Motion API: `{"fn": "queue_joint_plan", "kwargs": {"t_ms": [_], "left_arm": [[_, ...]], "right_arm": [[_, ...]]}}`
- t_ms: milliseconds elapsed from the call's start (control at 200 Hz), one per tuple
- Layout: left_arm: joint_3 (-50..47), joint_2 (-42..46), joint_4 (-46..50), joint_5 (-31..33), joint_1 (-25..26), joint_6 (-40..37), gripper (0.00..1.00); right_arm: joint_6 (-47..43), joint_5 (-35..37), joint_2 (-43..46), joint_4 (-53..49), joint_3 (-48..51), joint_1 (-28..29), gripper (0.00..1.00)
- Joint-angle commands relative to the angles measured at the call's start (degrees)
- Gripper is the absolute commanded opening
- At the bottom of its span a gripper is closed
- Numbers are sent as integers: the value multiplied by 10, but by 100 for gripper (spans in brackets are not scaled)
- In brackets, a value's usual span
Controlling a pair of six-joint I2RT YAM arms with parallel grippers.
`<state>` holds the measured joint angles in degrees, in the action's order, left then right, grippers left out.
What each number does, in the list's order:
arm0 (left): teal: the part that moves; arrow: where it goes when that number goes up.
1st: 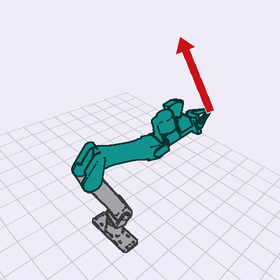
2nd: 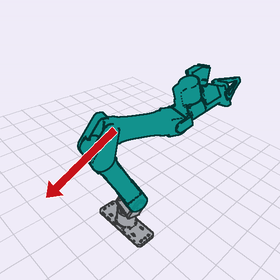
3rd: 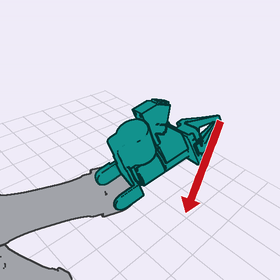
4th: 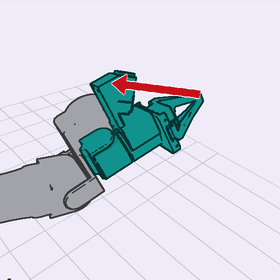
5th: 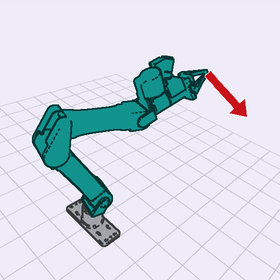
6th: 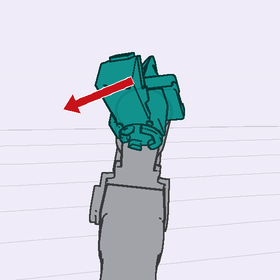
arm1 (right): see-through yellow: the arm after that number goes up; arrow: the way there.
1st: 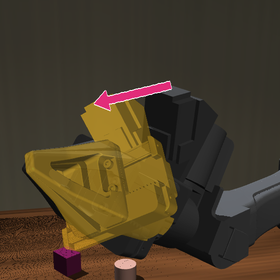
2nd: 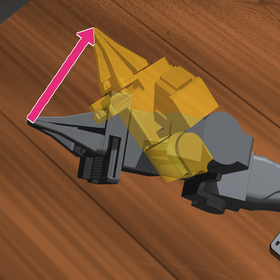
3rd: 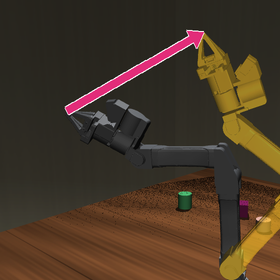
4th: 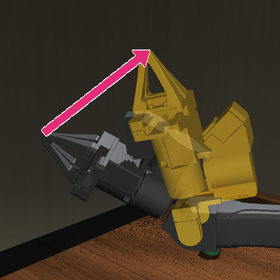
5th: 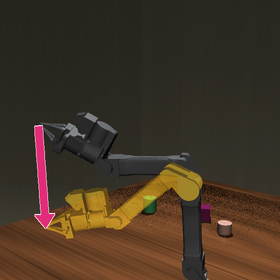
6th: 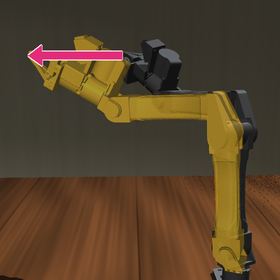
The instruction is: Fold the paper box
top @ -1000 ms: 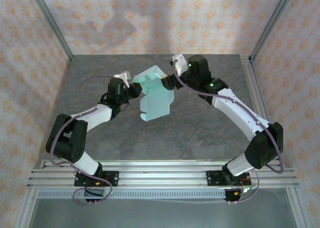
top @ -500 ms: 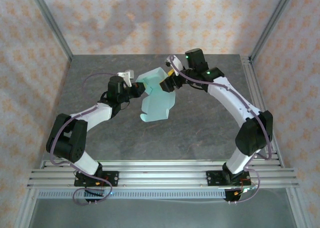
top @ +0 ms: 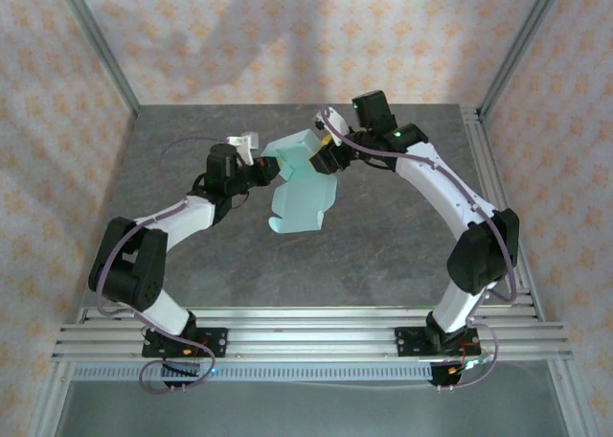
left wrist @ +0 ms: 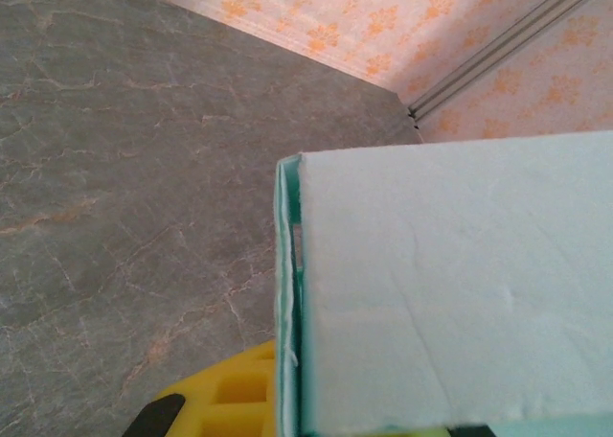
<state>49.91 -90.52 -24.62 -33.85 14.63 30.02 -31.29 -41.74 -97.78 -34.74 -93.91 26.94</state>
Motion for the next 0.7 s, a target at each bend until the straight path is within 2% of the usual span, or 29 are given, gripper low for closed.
{"fn": "queue_joint_plan", "kwargs": {"t_ms": [0,105,170,230,275,350,460,561,696], "left_arm": [[18,-8,-3,-7,3,-5,0],[18,-9,-5,-7,4,-4,0],[19,-10,-5,-6,3,-3,0],[20,-11,-5,-6,3,-3,0],[21,-11,-5,-6,3,-4,0],[22,-11,-3,-4,3,-5,0],[24,-10,11,8,4,-12,0],[32,-8,37,18,2,-31,0],[65,-3,122,43,1,-77,0]], "right_arm": [[-9,15,2,0,-8,0,48],[-4,20,10,14,4,0,43],[-3,23,12,20,8,0,37],[-1,25,14,22,9,0,38],[0,25,14,22,9,0,44],[2,27,16,26,11,0,62],[10,39,27,37,22,0,77],[22,55,44,58,44,0,85],[44,80,75,80,78,-4,89]]}}
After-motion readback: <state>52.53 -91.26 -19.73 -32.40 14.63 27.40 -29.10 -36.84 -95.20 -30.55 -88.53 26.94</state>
